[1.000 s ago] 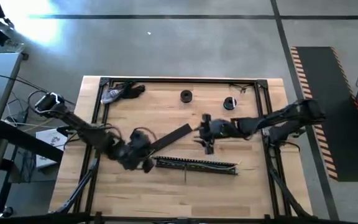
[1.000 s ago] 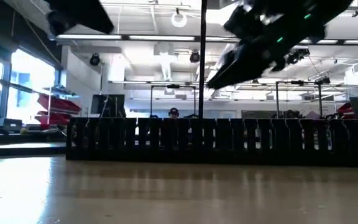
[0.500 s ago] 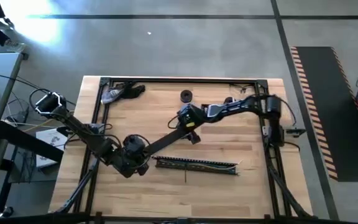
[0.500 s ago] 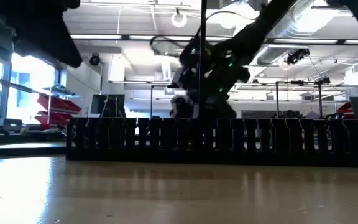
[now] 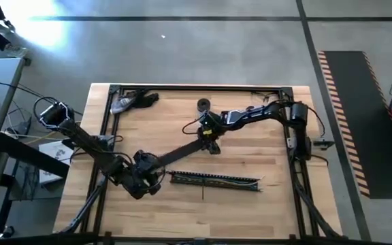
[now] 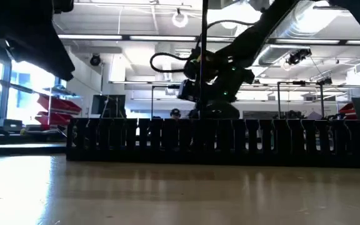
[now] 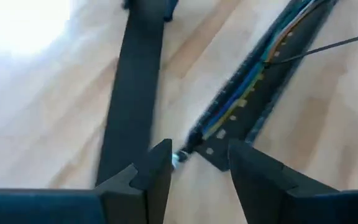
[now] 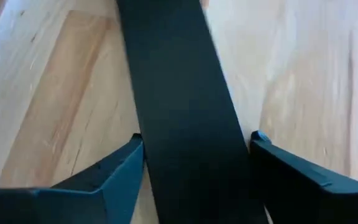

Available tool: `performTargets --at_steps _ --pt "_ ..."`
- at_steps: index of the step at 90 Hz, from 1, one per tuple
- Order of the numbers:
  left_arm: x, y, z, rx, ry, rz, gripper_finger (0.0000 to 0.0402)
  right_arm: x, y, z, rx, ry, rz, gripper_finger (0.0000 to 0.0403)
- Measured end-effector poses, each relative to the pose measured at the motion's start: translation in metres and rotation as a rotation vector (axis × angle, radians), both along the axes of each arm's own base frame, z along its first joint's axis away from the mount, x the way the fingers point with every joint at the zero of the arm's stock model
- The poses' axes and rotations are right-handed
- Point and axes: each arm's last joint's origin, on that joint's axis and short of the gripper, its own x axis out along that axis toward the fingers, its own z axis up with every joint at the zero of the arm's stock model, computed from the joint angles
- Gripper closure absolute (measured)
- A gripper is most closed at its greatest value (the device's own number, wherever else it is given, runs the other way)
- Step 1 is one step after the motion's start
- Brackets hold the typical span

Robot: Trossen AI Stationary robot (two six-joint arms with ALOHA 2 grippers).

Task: Ziptie cables
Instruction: Close the black cable duct

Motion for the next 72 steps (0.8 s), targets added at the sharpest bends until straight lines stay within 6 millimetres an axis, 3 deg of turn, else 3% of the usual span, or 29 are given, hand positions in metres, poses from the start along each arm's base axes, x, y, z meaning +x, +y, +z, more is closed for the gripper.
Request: performTargets --at_steps 8,23,35,52,64,72 --pt "0.006 0.002 -0.011 0.036 0.038 0.021 0.0259 -0.002 0.007 -0.002 -0.005 -0.021 -0.052 0.0188" --pt "0.013 0.0 -0.029 0.077 0.095 0.031 0.0259 -0.012 0.03 0.006 -0.09 -0.03 -0.163 0.0189" --pt "0.013 -0.001 -0.032 0.09 0.1 0.026 0.0259 -0.042 0.051 0.017 -0.093 0.108 -0.18 0.0191" --pt "0.017 -0.003 -0.028 0.141 0.078 -0.052 0.0253 -0.079 0.075 0.037 -0.09 0.146 -0.208 0.0193" --pt "0.022 0.003 -0.028 0.208 0.11 -0.103 0.0226 -0.109 0.084 0.043 -0.047 0.174 -0.263 0.0195" --pt "0.03 0.019 -0.03 0.169 0.172 -0.078 0.0198 -0.126 0.089 0.041 -0.026 0.165 -0.291 0.0195"
